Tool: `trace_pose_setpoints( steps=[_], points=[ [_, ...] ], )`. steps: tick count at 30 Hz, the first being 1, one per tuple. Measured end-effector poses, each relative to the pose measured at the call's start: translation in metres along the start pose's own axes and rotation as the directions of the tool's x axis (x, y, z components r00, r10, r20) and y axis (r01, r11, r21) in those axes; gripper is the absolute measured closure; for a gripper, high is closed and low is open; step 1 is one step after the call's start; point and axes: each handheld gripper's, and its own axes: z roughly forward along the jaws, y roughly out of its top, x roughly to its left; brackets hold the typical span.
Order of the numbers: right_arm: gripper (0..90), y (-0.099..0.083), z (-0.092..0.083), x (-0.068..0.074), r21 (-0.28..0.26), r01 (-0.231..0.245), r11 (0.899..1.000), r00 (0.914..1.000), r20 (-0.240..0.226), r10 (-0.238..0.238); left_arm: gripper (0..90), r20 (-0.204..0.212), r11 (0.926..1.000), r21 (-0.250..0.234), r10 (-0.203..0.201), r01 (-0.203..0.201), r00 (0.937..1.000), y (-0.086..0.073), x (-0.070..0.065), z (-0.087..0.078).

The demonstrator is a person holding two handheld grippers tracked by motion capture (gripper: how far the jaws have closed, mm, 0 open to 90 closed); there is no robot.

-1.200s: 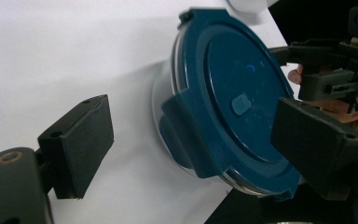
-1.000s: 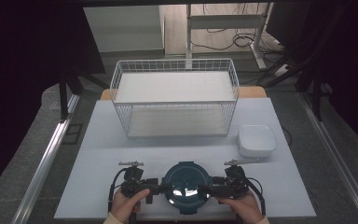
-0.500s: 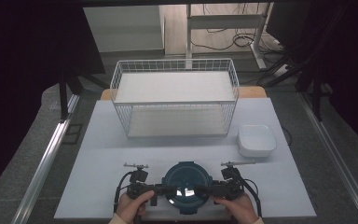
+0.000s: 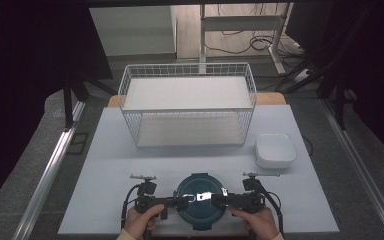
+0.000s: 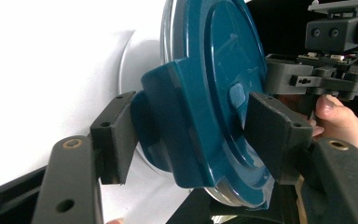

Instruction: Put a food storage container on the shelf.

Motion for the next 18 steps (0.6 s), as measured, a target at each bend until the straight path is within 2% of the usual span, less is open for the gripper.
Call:
trace_pose_setpoints(
  steps=[18],
  points=[
    [36.5,-0.0012,-0.0052,0.0042,-0.050,0.021,0.999,0.9996,-0.016,-0.022,42.9,-0.024,0.9989,-0.045,0.009,-0.010,0.9997,0.0000,-0.0085,-0.0090]
  ],
)
